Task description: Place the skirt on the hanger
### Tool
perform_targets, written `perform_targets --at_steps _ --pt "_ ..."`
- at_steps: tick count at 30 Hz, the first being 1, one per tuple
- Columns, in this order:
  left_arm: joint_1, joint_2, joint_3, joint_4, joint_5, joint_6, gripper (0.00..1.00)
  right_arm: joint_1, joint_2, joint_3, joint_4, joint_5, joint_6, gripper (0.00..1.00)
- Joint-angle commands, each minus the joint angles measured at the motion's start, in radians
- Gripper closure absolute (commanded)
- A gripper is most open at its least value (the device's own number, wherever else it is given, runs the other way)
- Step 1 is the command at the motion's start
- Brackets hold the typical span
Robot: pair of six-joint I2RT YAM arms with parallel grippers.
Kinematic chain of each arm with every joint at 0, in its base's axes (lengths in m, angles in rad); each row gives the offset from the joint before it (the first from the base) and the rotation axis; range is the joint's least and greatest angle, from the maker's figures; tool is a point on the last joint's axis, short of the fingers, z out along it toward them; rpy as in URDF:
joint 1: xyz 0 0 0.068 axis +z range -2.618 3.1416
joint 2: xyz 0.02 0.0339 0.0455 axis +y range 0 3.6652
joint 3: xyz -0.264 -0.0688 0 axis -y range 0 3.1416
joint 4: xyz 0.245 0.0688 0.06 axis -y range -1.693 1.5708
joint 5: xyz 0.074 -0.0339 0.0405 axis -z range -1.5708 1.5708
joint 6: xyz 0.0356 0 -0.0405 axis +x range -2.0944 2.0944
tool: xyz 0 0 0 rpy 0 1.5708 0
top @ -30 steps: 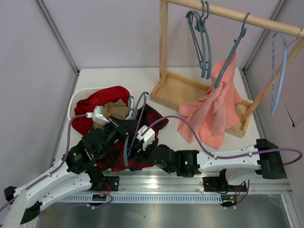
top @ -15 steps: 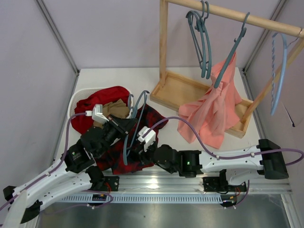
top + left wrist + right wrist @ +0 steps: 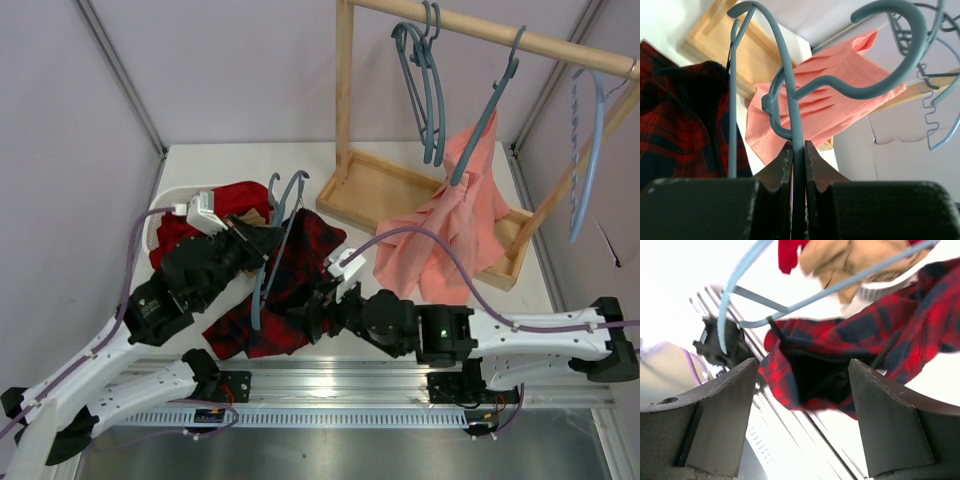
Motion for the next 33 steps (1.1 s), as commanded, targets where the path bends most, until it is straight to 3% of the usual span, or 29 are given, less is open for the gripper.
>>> perform_targets --at_steps 1,9,16,23,27,33 --pt "0.043 0.023 0.206 -0.07 0.047 0.137 0.95 -0.016 -0.071 0.076 -0.14 0.103 0.057 0.2" --pt "0.071 0.193 0.643 -0.327 0.168 0.399 0.96 -0.162 -0.163 0.139 -0.287 0.193 0.138 0.17" --pt "0.071 0.298 0.903 -0.416 0.14 0.458 0.94 -0.223 -0.168 0.227 -0.278 0.16 0.097 0.12" --pt "0.084 0.364 0.96 -0.418 0.122 0.445 0.94 -0.202 -0.105 0.276 -0.22 0.082 0.042 0.03" --pt "0.138 0.4 0.996 -0.384 0.228 0.438 0.95 -0.193 -0.069 0.322 -0.235 0.091 0.011 0.02" --pt "0.265 0.457 0.97 -0.3 0.505 0.418 0.97 -0.193 -0.04 0.34 -0.229 0.105 -0.058 0.01"
